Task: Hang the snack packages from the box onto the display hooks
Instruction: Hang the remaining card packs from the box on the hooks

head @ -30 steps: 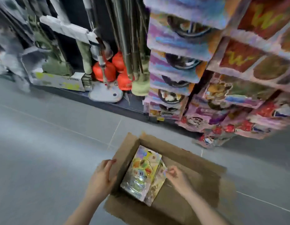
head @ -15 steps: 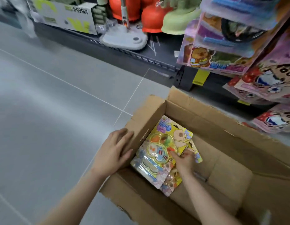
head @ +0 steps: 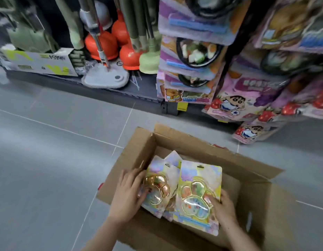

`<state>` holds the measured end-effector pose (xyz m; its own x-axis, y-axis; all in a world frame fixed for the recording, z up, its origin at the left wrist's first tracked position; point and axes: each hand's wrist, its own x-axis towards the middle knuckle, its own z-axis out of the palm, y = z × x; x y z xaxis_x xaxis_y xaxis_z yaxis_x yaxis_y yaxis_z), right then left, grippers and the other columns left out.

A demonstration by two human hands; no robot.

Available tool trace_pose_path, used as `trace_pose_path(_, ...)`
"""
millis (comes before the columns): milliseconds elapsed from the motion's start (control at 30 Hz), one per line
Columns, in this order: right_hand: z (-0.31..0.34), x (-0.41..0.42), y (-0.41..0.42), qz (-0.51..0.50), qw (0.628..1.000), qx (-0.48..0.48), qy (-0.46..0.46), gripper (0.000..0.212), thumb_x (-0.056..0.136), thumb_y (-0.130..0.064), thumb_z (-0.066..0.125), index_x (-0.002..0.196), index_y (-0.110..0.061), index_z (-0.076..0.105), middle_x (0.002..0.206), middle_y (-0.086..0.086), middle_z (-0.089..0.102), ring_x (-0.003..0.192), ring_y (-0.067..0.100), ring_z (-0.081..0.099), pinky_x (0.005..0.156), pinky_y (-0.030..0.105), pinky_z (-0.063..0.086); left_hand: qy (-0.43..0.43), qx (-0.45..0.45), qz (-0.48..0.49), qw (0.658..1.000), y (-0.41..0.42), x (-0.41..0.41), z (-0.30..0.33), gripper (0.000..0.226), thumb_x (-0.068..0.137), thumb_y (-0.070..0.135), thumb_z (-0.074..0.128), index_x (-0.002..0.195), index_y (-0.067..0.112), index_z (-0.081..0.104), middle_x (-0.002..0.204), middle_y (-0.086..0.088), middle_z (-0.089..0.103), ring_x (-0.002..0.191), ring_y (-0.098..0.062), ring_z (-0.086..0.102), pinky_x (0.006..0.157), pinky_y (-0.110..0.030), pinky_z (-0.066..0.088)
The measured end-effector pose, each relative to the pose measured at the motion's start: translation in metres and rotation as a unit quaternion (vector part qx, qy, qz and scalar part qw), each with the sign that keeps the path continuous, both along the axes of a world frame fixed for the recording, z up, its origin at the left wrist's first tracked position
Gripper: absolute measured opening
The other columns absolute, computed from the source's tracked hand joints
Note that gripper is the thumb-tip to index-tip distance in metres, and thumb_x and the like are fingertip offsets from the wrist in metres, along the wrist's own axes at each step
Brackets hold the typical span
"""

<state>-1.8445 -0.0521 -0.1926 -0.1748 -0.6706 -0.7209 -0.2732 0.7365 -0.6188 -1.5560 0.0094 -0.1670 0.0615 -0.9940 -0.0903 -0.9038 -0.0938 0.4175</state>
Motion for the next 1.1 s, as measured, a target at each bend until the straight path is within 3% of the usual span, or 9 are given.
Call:
trace_pose_path(133, 0.014, -0.039, 0.013, -0.064, 0.998, 0.013, 0.01, 0.034, 0.079, -0.014, 0.069, 0.108, -0.019, 0.053, 0.099, 0.005, 0.066, 0.084, 0.028, 0.067, 0.074, 0.051, 0.056, 0.109, 0.105, 0.045, 0.987, -0.024, -0.038, -0.006, 0.057, 0.085, 0.04, 0.057, 0.136, 0.019, 0.042, 0.139, 0.0, 0.043, 0.127, -0.017, 0.043, 0.099, -0.027, 0.042)
trace_pose_path(233, 0.001, -0.048, 0.013, -0.107, 0.994, -0.001, 0.001, 0.037, 0.081, -0.015, 0.068, 0.114, -0.018, 0.052, 0.099, 0.002, 0.065, 0.085, 0.026, 0.066, 0.068, 0.043, 0.057, 0.114, 0.172, 0.077, 0.975, -0.039, -0.049, -0.043, 0.077, 0.081, 0.038, 0.067, 0.144, 0.018, 0.027, 0.149, -0.004, 0.027, 0.137, -0.02, 0.028, 0.107, -0.031, 0.035)
trace_pose_path(367, -0.033, -0.051, 0.015, -0.117, 0.993, -0.018, -0.017, 0.028, 0.084, -0.013, 0.065, 0.107, -0.019, 0.051, 0.094, 0.003, 0.065, 0.077, 0.02, 0.067, 0.054, 0.031, 0.055, 0.026, 0.29, 0.108, 0.951, -0.049, -0.05, -0.101, 0.117, 0.07, 0.052, 0.073, 0.148, 0.015, -0.006, 0.155, -0.018, 0.0, 0.144, -0.031, 0.002, 0.114, -0.04, 0.019)
trace_pose_path(467, -0.052, -0.049, 0.019, -0.121, 0.992, -0.033, -0.02, 0.025, 0.085, -0.011, 0.063, 0.104, -0.021, 0.05, 0.09, -0.001, 0.064, 0.072, 0.015, 0.065, 0.052, 0.03, 0.052, 0.003, 0.292, 0.123, 0.948, -0.047, -0.049, -0.125, 0.13, 0.059, 0.06, 0.075, 0.148, 0.017, -0.009, 0.147, -0.022, 0.016, 0.136, -0.035, 0.021, 0.112, -0.04, 0.022)
trace_pose_path(567, -0.057, -0.046, 0.017, -0.117, 0.992, -0.036, -0.03, 0.025, 0.086, -0.012, 0.062, 0.104, -0.023, 0.049, 0.089, -0.005, 0.064, 0.072, 0.013, 0.065, 0.047, 0.026, 0.052, 0.064, 0.245, 0.16, 0.954, -0.046, -0.047, -0.128, 0.135, 0.048, 0.055, 0.084, 0.149, 0.022, 0.0, 0.129, -0.014, 0.03, 0.117, -0.031, 0.041, 0.104, -0.037, 0.035)
trace_pose_path(733, -0.041, -0.046, 0.01, -0.114, 0.991, -0.048, -0.05, 0.024, 0.086, -0.011, 0.061, 0.105, -0.022, 0.05, 0.088, -0.005, 0.066, 0.069, 0.012, 0.067, 0.042, 0.02, 0.051, 0.089, 0.181, 0.15, 0.968, -0.049, -0.05, -0.1, 0.112, 0.065, 0.034, 0.08, 0.148, 0.024, 0.006, 0.13, -0.012, 0.032, 0.121, -0.033, 0.041, 0.103, -0.043, 0.036)
trace_pose_path(833, -0.013, -0.047, 0.004, -0.101, 0.992, -0.052, -0.059, 0.028, 0.086, -0.014, 0.062, 0.111, -0.023, 0.052, 0.095, -0.002, 0.069, 0.073, 0.016, 0.07, 0.055, 0.031, 0.057, 0.16, 0.142, 0.173, 0.961, -0.053, -0.058, -0.072, 0.086, 0.077, 0.021, 0.073, 0.144, 0.017, 0.02, 0.126, -0.012, 0.049, 0.115, -0.03, 0.051, 0.096, -0.039, 0.042)
trace_pose_path(967, 0.034, -0.053, -0.006, -0.091, 0.99, -0.072, -0.083, 0.033, 0.085, -0.012, 0.063, 0.114, -0.023, 0.052, 0.1, 0.002, 0.069, 0.081, 0.023, 0.071, 0.067, 0.043, 0.059, 0.221, 0.092, 0.207, 0.949, -0.062, -0.07, -0.019, 0.046, 0.08, 0.018, 0.07, 0.115, 0.022, 0.04, 0.102, 0.002, 0.063, 0.097, -0.02, 0.062, 0.081, -0.034, 0.051)
trace_pose_path(1100, 0.089, -0.054, -0.002, -0.095, 0.989, -0.08, -0.085, 0.028, 0.085, -0.008, 0.062, 0.106, -0.023, 0.053, 0.103, 0.008, 0.067, 0.084, 0.026, 0.068, 0.072, 0.05, 0.057, 0.231, 0.062, 0.218, 0.946, -0.059, -0.065, 0.045, 0.045, 0.08, 0.024, 0.07, 0.112, 0.026, 0.038, 0.107, 0.003, 0.063, 0.096, -0.02, 0.062, 0.081, -0.038, 0.052)
